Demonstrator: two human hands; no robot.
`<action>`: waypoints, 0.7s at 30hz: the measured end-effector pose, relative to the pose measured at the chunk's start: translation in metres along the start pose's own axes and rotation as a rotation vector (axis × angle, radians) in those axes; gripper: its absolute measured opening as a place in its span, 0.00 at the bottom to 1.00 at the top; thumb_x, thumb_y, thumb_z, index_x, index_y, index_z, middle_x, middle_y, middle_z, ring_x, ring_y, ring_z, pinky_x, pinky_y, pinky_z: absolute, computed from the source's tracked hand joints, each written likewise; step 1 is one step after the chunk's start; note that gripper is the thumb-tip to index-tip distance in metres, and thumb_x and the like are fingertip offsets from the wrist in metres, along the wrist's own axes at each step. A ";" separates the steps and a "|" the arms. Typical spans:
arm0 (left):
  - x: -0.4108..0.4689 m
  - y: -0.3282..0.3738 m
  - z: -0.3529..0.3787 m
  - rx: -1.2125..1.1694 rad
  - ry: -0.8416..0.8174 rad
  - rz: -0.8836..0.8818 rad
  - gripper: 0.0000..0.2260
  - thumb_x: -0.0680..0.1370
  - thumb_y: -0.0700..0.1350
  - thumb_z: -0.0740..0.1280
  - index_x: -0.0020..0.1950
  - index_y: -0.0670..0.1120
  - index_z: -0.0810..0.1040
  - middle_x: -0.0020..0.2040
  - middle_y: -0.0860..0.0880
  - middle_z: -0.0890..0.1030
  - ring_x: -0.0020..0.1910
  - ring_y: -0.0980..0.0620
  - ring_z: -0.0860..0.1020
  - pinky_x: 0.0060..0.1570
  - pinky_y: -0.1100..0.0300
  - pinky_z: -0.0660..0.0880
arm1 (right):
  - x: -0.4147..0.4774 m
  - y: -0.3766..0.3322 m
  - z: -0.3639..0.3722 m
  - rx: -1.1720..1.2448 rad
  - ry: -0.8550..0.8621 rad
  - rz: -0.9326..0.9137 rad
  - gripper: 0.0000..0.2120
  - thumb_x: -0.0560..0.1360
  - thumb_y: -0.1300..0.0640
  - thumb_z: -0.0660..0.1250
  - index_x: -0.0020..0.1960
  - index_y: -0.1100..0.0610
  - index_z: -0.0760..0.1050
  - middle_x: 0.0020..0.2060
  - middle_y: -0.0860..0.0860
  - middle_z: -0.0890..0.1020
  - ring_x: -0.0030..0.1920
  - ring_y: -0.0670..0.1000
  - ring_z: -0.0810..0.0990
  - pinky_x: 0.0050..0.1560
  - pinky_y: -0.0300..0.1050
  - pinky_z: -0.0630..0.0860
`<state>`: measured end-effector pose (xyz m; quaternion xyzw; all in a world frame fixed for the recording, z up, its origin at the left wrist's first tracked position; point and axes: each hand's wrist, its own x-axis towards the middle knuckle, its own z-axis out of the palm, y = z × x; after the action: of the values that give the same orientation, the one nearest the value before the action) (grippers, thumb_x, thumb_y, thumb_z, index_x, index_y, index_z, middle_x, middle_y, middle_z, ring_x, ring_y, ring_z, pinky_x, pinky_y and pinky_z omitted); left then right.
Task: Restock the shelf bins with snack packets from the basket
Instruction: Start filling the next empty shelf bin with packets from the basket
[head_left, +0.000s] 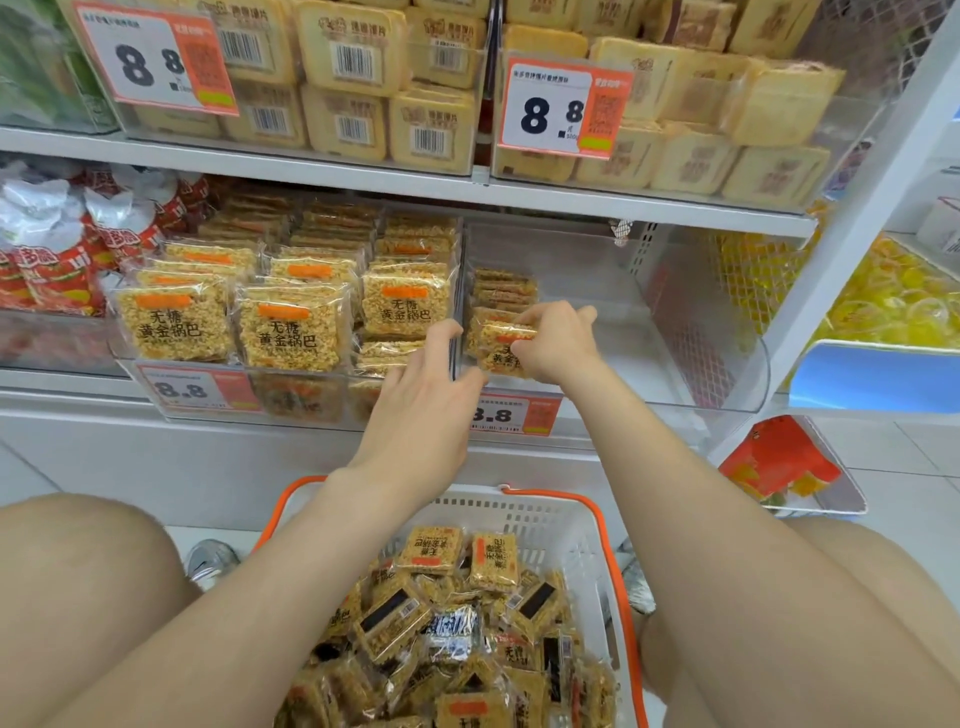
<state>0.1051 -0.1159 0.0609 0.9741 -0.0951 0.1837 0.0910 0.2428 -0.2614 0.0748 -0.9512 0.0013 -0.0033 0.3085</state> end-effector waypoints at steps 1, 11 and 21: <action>0.001 0.000 0.000 0.006 -0.005 -0.004 0.16 0.75 0.35 0.73 0.62 0.46 0.79 0.76 0.41 0.58 0.55 0.39 0.76 0.51 0.49 0.70 | 0.004 -0.002 0.002 -0.011 -0.030 0.017 0.20 0.78 0.64 0.70 0.68 0.52 0.78 0.71 0.57 0.65 0.40 0.53 0.67 0.51 0.43 0.69; -0.001 -0.002 0.003 0.014 0.014 0.027 0.14 0.76 0.36 0.72 0.61 0.45 0.80 0.76 0.40 0.59 0.57 0.41 0.76 0.54 0.45 0.73 | 0.028 0.004 0.016 0.085 -0.057 0.206 0.50 0.71 0.53 0.80 0.81 0.63 0.51 0.71 0.62 0.71 0.69 0.61 0.75 0.62 0.51 0.78; -0.003 -0.010 -0.002 -0.010 -0.036 0.061 0.18 0.77 0.36 0.71 0.66 0.45 0.77 0.78 0.42 0.57 0.55 0.41 0.77 0.50 0.48 0.75 | 0.031 0.012 0.016 -0.008 0.011 0.206 0.41 0.64 0.38 0.82 0.66 0.61 0.72 0.59 0.58 0.79 0.60 0.60 0.80 0.57 0.54 0.83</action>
<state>0.1042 -0.1055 0.0600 0.9735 -0.1275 0.1682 0.0884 0.2737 -0.2615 0.0550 -0.9472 0.1008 0.0233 0.3034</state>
